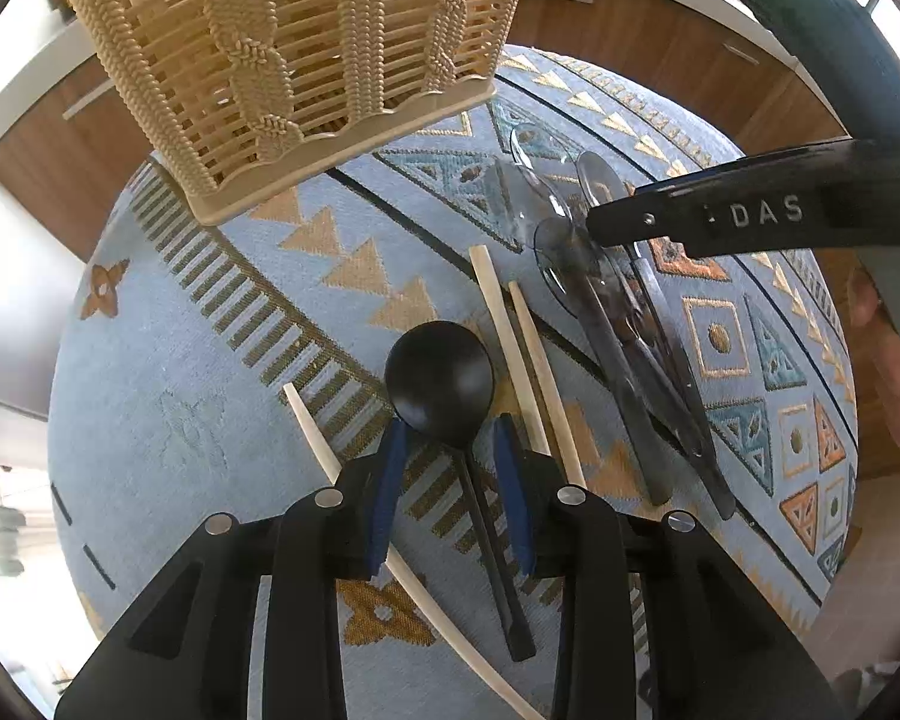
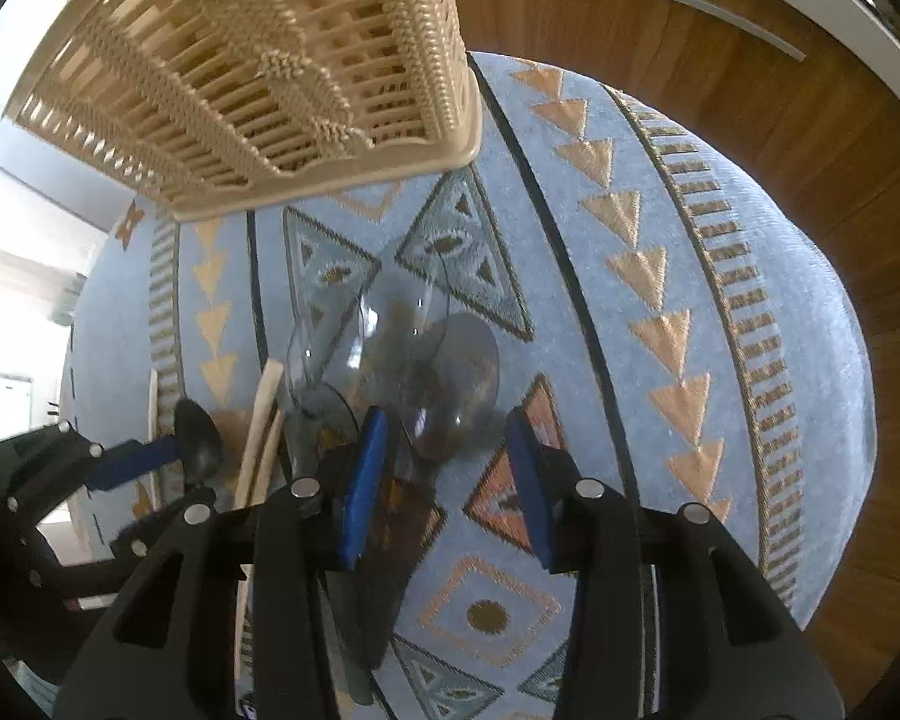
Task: Organize utensils
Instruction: 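Grasp the black ladle-spoon with the left tool while the right tool grasps another clear spoon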
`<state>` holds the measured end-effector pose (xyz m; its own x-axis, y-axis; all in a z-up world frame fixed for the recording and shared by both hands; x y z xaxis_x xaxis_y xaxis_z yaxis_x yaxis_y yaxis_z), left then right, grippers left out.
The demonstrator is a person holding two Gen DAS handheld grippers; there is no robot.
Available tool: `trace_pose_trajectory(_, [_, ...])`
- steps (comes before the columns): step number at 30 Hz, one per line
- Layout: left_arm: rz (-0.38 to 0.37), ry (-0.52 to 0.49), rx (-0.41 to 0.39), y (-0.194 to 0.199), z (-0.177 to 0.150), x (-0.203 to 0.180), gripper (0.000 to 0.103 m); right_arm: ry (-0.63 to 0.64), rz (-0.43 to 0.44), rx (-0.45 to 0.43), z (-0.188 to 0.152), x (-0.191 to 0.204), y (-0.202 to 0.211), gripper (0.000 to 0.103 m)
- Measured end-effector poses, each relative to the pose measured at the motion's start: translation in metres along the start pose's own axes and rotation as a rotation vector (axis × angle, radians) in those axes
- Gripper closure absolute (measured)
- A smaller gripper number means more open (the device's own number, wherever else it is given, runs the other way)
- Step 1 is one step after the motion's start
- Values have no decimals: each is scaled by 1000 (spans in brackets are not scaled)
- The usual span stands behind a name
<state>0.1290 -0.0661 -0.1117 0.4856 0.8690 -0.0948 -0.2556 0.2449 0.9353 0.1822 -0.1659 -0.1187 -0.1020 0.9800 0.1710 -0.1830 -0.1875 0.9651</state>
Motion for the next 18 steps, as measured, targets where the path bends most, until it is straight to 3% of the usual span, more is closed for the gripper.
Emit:
trace_pose_trajectory(3, [0, 4, 0, 1, 0, 0, 73, 7, -3, -1, 4, 2, 0, 66])
trace_pose_trajectory(6, [7, -13, 4, 0, 0, 0, 71, 15, -23, -3, 10, -3, 7, 73])
trace_pose_trajectory(15, [21, -35, 8, -3, 2, -6, 65, 39, -51, 19, 7, -29, 15, 73])
trace_pose_trajectory(18, [69, -30, 3, -5, 7, -5, 61, 42, -57, 25, 10, -28, 15, 73])
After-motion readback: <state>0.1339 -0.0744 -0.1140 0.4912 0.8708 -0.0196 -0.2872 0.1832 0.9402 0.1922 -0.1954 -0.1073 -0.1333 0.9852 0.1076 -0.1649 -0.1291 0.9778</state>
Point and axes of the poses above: each gripper's, at about its wrist camera, not at the fingertips, and y roughly against the way its jaws point, x to its left, z to its top, the point moved 6 cm from there along -y, roughly the way its jaws point, and after that the axes turned 2 degrees about -y, right-handed, at the moved point
